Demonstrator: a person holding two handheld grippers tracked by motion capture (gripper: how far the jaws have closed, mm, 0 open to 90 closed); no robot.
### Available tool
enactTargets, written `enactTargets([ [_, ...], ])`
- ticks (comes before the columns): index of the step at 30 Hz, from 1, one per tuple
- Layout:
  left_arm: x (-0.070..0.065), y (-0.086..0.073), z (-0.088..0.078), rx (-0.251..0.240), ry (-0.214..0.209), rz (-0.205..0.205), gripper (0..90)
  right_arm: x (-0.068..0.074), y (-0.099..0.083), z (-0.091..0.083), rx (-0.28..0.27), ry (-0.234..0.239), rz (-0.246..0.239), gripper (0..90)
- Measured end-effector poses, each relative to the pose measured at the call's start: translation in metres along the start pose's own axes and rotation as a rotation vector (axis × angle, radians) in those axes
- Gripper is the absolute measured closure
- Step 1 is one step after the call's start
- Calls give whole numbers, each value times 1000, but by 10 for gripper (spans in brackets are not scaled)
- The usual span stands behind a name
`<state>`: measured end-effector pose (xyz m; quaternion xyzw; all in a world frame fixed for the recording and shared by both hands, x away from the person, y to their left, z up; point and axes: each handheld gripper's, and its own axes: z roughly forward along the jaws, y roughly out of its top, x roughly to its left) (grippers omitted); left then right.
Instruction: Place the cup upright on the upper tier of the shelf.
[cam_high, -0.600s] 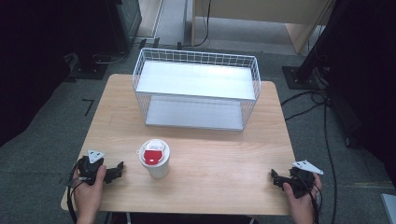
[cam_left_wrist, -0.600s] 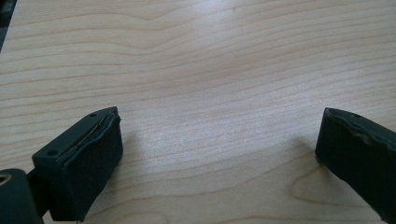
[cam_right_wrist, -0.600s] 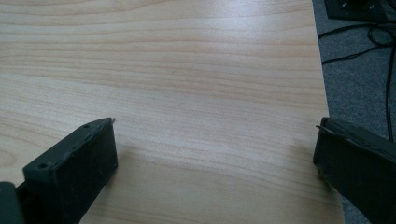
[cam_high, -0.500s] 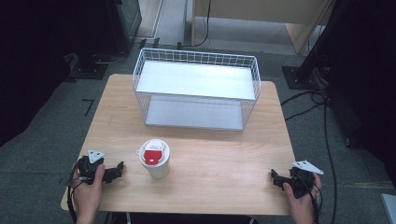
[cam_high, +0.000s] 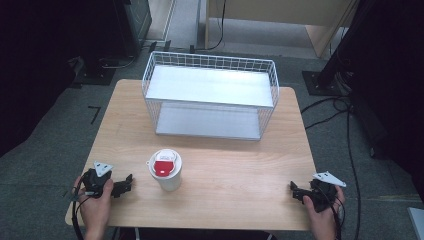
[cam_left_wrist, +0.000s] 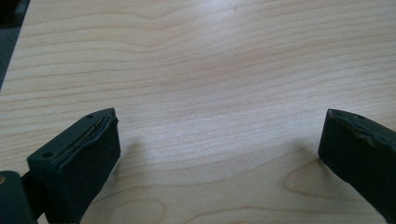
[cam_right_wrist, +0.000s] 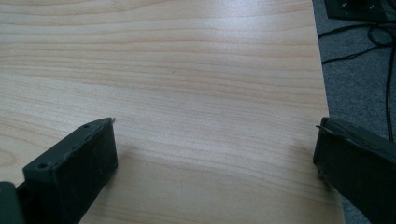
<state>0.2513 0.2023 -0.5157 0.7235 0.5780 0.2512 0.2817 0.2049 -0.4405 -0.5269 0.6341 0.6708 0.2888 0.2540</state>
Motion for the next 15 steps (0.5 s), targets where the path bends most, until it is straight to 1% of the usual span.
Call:
enactTargets([
  [1,0,1,-3,-20,-23,-1,0,0,0,0,0,-1,0,0],
  [3,-1,2,-8,-41,-36,0,0,0,0,0,-2,-2,-2,0],
  [6,-4,2,-17,-85,-69,-4,0,0,0,0,-1,-1,0,0],
  [9,-9,2,-24,-107,-118,14,0,0,0,0,-2,-3,-1,0],
  [10,-9,2,-24,-107,-118,14,0,0,0,0,-2,-3,-1,0],
  [11,-15,1,-29,-123,-158,32,0,0,0,0,-2,-2,-1,0],
  [13,-22,0,-34,-135,-181,57,0,0,0,0,-2,-3,-1,0],
  [14,-25,0,-36,-135,-191,65,0,0,0,0,-2,-3,-1,0],
  [15,-25,0,-36,-135,-191,65,0,0,0,0,-2,-3,-1,0],
])
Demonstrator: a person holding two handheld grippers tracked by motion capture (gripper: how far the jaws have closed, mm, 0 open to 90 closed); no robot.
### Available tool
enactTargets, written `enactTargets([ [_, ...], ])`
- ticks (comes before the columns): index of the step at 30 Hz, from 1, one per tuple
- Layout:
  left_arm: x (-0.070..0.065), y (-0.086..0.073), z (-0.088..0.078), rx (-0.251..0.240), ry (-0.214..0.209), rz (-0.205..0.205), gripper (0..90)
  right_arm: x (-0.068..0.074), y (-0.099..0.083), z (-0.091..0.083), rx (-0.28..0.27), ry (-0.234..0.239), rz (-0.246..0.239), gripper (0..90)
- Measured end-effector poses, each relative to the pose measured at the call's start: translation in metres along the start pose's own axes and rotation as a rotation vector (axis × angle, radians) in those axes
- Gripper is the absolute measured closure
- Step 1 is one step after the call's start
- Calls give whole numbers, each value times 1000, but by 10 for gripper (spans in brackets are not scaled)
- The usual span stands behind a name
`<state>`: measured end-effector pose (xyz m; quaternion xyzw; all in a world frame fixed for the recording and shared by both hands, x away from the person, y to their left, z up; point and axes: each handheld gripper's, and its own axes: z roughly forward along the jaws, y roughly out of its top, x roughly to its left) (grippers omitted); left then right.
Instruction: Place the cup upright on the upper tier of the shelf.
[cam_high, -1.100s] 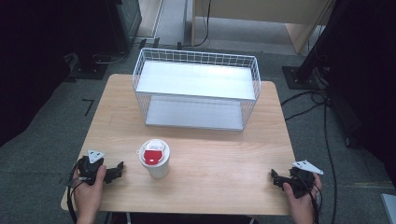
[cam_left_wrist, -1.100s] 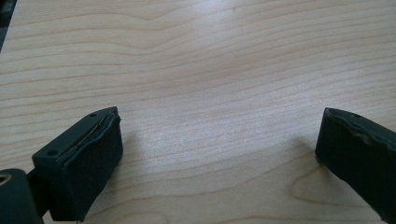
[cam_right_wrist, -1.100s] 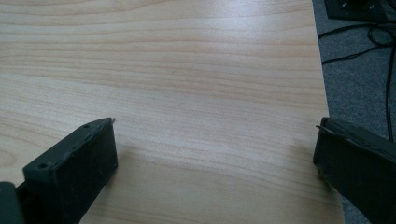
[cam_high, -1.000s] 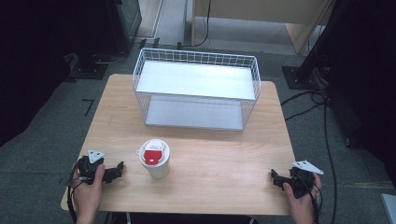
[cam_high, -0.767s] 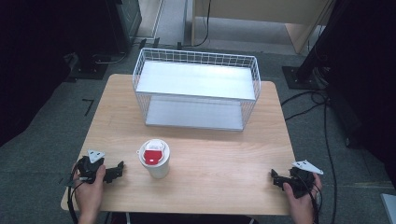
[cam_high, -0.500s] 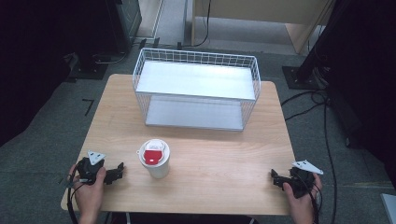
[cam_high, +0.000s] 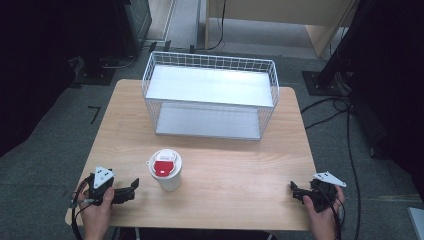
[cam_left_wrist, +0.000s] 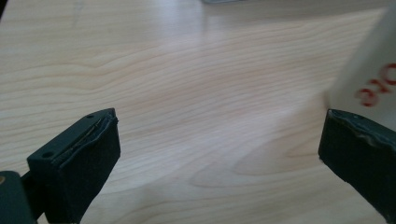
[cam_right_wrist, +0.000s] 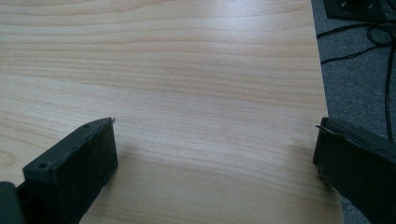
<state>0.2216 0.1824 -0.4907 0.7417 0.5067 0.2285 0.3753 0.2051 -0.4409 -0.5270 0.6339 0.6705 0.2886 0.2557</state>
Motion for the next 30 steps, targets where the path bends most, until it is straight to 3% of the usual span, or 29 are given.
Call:
enactTargets([
  [6,-20,3,-6,-19,-82,38,0,0,0,0,0,0,0,0],
  [9,-26,3,-7,-26,-103,34,0,0,0,0,0,0,0,0],
  [12,-38,5,-7,-43,-161,46,0,0,0,0,0,0,0,0],
  [17,-53,7,-5,-45,-208,61,0,0,0,0,0,0,0,0],
  [30,-73,13,6,-98,-299,28,0,0,0,0,0,0,0,0],
])
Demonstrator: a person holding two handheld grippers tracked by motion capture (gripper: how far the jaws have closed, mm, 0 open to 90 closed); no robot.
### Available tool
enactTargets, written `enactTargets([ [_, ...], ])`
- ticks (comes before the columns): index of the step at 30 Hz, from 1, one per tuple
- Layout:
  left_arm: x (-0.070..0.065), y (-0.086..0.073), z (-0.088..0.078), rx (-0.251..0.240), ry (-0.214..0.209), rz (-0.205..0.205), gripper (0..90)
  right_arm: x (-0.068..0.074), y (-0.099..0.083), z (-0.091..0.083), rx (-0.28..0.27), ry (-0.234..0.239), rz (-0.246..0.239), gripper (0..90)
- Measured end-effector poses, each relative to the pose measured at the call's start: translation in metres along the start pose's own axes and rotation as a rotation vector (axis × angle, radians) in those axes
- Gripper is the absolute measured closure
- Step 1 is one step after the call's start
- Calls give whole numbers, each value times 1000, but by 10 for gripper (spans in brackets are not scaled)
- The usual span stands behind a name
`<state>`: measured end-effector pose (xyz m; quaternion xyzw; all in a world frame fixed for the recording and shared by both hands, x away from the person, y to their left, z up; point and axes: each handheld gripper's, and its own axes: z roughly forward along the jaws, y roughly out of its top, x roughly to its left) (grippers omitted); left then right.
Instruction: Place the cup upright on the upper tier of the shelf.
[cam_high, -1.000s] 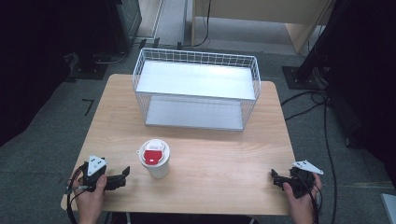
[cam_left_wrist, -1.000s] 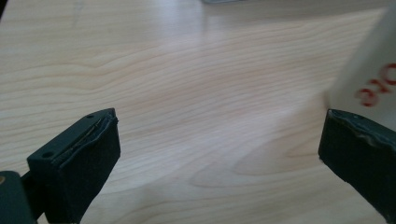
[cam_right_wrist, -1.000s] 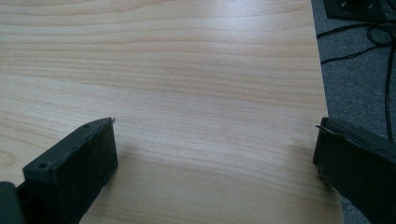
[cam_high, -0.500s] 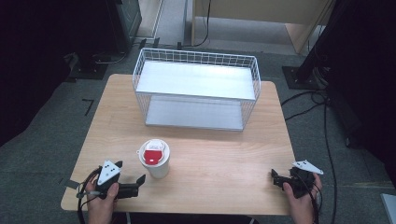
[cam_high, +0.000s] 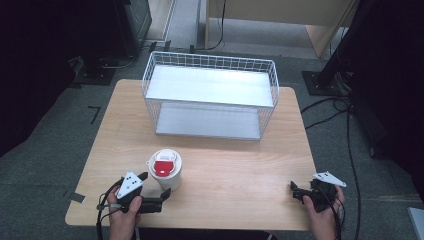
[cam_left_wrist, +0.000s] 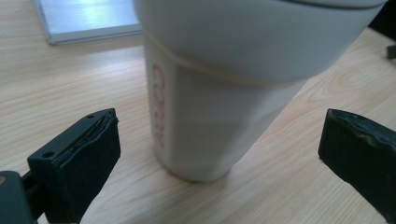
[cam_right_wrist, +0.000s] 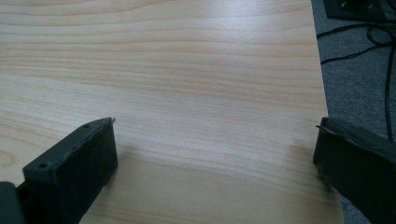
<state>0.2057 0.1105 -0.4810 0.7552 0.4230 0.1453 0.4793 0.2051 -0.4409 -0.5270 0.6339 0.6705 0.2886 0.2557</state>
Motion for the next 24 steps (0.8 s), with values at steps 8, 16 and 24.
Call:
enactTargets([
  [8,-6,2,11,-20,-9,-18,0,0,0,0,0,0,0,0],
  [16,-4,5,17,-54,6,-31,0,0,0,0,0,0,0,0],
  [24,-5,9,26,-93,31,-24,2,0,0,0,0,0,0,0],
])
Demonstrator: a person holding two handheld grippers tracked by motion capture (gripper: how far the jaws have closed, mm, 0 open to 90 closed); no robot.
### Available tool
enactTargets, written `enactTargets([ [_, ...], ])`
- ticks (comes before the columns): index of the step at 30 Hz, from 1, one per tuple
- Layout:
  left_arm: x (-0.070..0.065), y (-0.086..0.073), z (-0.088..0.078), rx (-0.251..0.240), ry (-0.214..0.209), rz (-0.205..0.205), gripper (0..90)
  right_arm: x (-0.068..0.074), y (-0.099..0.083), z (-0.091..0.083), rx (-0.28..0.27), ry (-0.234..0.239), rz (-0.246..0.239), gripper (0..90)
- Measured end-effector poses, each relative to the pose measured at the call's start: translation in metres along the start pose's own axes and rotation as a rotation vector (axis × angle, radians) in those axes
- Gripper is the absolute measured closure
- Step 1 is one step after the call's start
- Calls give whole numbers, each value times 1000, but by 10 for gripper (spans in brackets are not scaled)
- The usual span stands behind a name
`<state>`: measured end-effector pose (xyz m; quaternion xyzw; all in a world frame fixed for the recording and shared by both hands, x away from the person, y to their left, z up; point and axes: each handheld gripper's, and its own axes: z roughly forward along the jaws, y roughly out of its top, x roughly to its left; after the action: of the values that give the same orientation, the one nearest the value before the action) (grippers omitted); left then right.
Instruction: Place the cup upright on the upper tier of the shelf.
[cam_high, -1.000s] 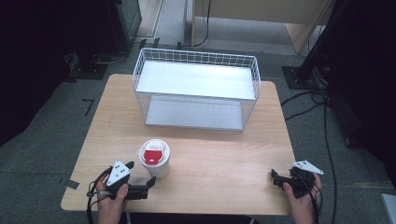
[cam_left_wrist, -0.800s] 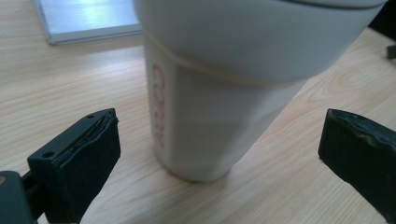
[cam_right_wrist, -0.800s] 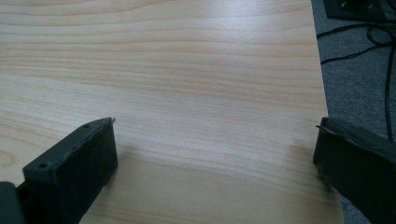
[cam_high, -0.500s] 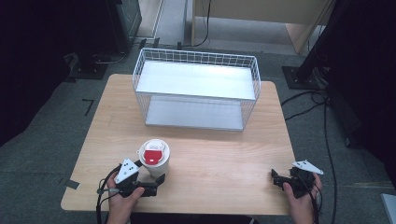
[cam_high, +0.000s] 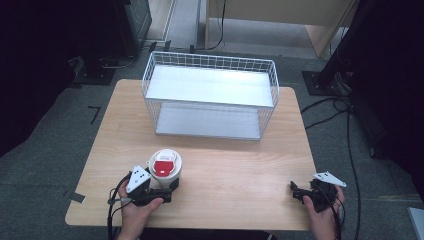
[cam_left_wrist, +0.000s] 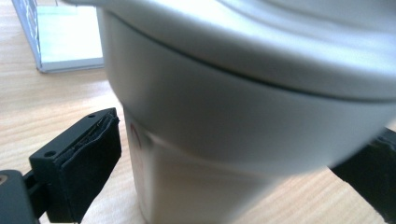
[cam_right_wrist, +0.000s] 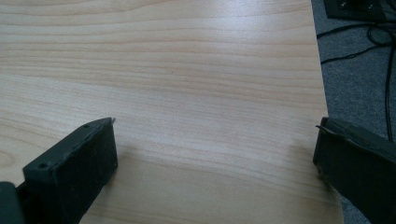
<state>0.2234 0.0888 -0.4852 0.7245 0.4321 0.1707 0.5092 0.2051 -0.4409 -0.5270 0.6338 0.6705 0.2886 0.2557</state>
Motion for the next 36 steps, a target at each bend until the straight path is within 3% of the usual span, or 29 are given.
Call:
enactTargets([
  [8,-2,2,5,-25,12,2,32,0,0,0,0,0,0,0],
  [15,-4,1,14,-39,41,40,53,0,0,0,0,0,0,0],
  [21,-3,1,17,-64,48,40,82,0,0,0,0,0,0,0],
  [36,-3,20,16,-94,41,66,94,0,0,0,0,0,0,0],
])
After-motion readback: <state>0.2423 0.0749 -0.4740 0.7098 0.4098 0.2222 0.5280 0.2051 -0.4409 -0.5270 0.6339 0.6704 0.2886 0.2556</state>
